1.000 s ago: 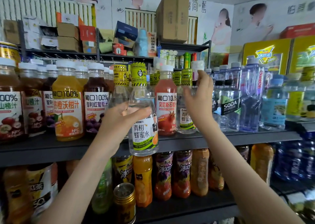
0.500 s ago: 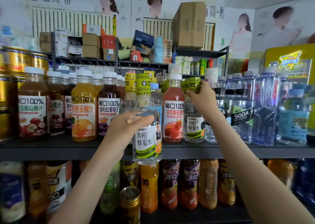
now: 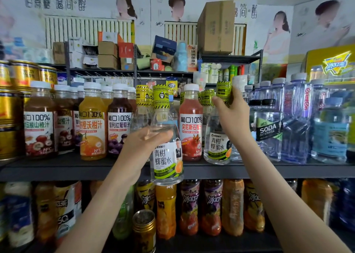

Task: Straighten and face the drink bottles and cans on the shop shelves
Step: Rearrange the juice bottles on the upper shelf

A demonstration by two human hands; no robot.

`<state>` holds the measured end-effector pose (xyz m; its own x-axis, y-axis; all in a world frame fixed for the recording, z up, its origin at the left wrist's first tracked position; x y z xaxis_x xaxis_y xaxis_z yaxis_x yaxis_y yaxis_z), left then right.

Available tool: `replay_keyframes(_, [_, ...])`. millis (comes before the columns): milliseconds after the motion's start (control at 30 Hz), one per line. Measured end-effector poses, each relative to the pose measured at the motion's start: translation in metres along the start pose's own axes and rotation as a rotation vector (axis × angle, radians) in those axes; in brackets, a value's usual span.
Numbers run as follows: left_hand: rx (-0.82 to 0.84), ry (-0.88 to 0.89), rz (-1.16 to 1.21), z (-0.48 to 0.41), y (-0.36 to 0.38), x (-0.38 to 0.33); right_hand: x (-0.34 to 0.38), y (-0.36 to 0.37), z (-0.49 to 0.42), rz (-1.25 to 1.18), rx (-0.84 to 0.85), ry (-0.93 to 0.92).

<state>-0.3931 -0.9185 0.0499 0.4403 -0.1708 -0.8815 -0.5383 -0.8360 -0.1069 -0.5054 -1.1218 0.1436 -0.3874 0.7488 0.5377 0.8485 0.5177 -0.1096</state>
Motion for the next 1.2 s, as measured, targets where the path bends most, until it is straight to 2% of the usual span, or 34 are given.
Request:
replay_keyframes(567, [-0.012,-0.010,0.018,0.000,0.000,0.004,-0.030,0.021,-0.015,0.108,0.048,0.136])
replay_keyframes(633, [-0.010,-0.010,0.016,0.000,-0.002,0.005,-0.018,0.021,-0.012,0.170,0.010,0.059])
replay_keyframes(733, [-0.006,0.002,0.016,-0.001,-0.002,0.005,0.013,0.032,-0.008,0.248,-0.025,-0.156])
replay_keyframes(800, [-0.007,0.008,0.023,-0.002,-0.002,0.004,0.020,0.045,-0.011,0.319,0.003,-0.189])
replay_keyframes(1033, [-0.002,0.019,-0.001,-0.003,-0.007,0.003,0.006,0.063,-0.017,0.741,-0.019,-0.008])
replay_keyframes(1200, [0.011,0.045,0.005,-0.001,-0.009,-0.001,-0.002,0.068,-0.018,0.688,-0.015,0.080])
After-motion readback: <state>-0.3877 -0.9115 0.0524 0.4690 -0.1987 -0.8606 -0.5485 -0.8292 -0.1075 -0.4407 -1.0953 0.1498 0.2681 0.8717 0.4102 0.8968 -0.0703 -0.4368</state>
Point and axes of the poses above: each hand's wrist, its own z-axis away from the middle knuckle, its own y-axis out of the palm, x = y × z, the point moved 10 cm from there along -z, towards the middle knuckle, and after that the axes turned 5 degrees about x, right-handed, at the moved point
